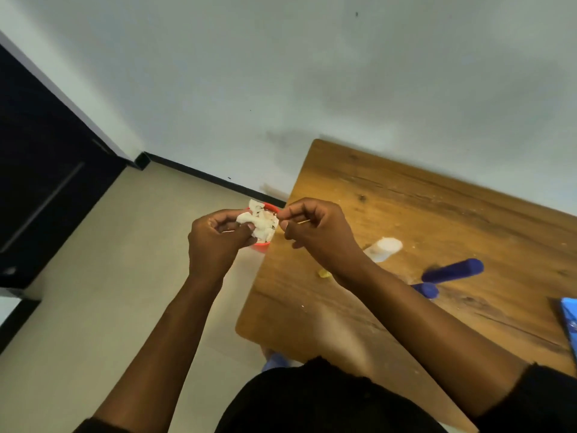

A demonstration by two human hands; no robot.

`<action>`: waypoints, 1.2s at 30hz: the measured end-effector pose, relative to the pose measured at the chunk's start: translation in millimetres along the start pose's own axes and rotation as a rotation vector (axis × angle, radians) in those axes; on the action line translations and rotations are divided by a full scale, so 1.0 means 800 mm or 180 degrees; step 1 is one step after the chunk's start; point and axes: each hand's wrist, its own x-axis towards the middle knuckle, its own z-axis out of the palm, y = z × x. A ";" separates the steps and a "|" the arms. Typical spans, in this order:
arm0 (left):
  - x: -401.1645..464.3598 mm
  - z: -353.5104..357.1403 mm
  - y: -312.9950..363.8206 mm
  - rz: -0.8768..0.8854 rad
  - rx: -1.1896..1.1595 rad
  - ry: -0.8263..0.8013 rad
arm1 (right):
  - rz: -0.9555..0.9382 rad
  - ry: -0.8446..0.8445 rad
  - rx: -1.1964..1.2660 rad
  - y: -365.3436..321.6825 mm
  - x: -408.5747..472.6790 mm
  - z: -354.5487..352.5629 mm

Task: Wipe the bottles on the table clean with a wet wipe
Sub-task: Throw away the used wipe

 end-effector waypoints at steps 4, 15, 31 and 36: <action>0.115 -0.023 -0.033 -0.0412 0.0010 -0.0057 | 0.0229 0.0234 -0.0225 0.002 0.042 0.049; 0.262 -0.006 -0.111 -0.1142 0.0408 -0.0701 | 0.0475 0.0565 -0.0294 0.011 0.090 0.066; 0.032 0.070 -0.027 0.1199 0.1271 -0.2033 | -0.0268 0.0700 -0.1770 0.037 -0.019 -0.051; -0.021 0.131 -0.008 0.2073 0.1750 -0.2005 | -0.0190 0.0610 -0.3090 0.057 -0.079 -0.115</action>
